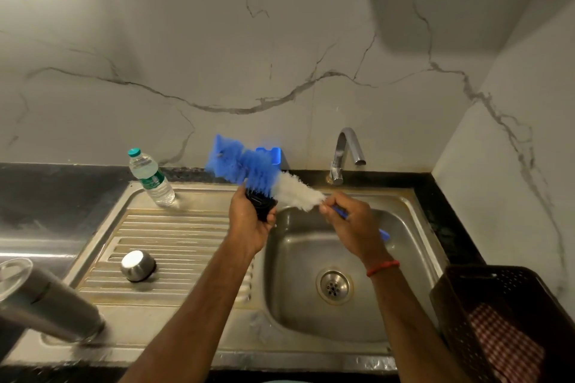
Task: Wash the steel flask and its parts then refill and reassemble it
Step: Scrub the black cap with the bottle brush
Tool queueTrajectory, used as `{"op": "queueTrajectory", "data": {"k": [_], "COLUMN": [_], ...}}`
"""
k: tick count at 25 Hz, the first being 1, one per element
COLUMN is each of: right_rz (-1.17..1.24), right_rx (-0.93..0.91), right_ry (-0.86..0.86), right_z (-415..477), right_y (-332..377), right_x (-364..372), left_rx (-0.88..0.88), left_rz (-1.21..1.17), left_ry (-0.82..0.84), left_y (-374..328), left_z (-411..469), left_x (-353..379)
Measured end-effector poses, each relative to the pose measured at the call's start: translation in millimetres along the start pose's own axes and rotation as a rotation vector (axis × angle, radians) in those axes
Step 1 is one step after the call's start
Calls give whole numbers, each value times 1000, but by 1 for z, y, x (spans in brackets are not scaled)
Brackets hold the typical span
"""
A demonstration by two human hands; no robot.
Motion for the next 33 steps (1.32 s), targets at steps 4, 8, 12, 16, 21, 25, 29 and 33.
{"op": "queueTrajectory", "data": {"k": [4, 8, 12, 16, 21, 25, 29, 33], "right_rz": [80, 90, 33, 147, 116, 75, 69, 78], "right_rx": [177, 121, 38, 194, 95, 152, 130, 64], "right_ry": [1, -40, 5, -64, -50, -13, -13, 39], "right_z": [-40, -18, -8, -39, -13, -39, -29, -20], "right_y": [-44, -12, -1, -40, -4, -39, -28, -21], "right_x": [0, 0, 4, -12, 2, 7, 4, 12], "left_rx": [36, 31, 25, 45, 29, 249, 267, 187], "left_rz": [-63, 9, 13, -88, -102, -234, -169, -211], "left_ry": [-24, 0, 18, -34, 12, 44, -37, -32], "left_y": [-14, -2, 8, -4, 22, 4, 16, 30], "left_z": [1, 1, 4, 10, 14, 25, 27, 26], "left_x": [-10, 1, 2, -12, -4, -14, -13, -8]}}
Point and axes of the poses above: each hand's wrist, its own z-axis towards the middle knuckle, its own x-axis out of the palm, y = z × x, the point moved 2 cm from there along z, towards the middle knuckle
